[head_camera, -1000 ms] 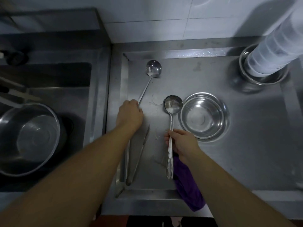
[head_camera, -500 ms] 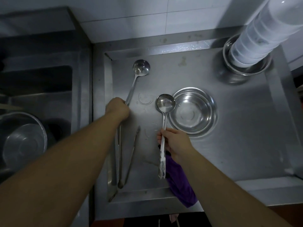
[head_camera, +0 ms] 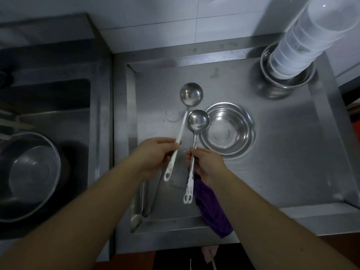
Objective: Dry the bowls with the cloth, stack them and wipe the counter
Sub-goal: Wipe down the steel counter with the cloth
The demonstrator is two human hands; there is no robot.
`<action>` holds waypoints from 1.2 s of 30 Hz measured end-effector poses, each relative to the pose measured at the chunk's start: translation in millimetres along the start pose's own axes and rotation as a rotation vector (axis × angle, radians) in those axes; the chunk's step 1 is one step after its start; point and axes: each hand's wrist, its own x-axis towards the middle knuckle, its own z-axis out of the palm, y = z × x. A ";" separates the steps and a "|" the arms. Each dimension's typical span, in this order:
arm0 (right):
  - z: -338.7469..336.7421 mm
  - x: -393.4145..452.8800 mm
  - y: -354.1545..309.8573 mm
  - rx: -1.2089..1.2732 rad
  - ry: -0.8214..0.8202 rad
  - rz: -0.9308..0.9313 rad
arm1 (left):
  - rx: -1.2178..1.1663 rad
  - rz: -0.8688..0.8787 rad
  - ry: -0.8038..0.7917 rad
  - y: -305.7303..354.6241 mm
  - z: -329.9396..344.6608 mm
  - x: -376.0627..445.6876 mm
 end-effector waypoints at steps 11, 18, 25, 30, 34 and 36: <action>-13.8 -5.9 16.6 -0.033 -0.050 -0.009 | -0.158 -0.184 -0.043 -59.5 29.9 -22.3; -20.0 -11.1 22.1 0.026 -0.090 -0.011 | -0.068 -0.161 0.012 -66.8 31.8 -21.5; -18.7 -14.9 21.8 0.053 -0.126 0.051 | -0.134 -0.122 0.029 -70.4 41.4 -22.8; -27.2 -14.7 17.6 0.071 -0.123 0.065 | -0.131 -0.118 0.039 -73.4 49.5 -24.2; -39.7 -15.9 14.0 0.078 -0.113 0.072 | -0.014 -0.081 0.066 -72.7 67.1 -25.1; -48.1 -18.7 9.0 0.082 -0.104 0.072 | 0.031 -0.068 0.061 -71.3 80.0 -26.2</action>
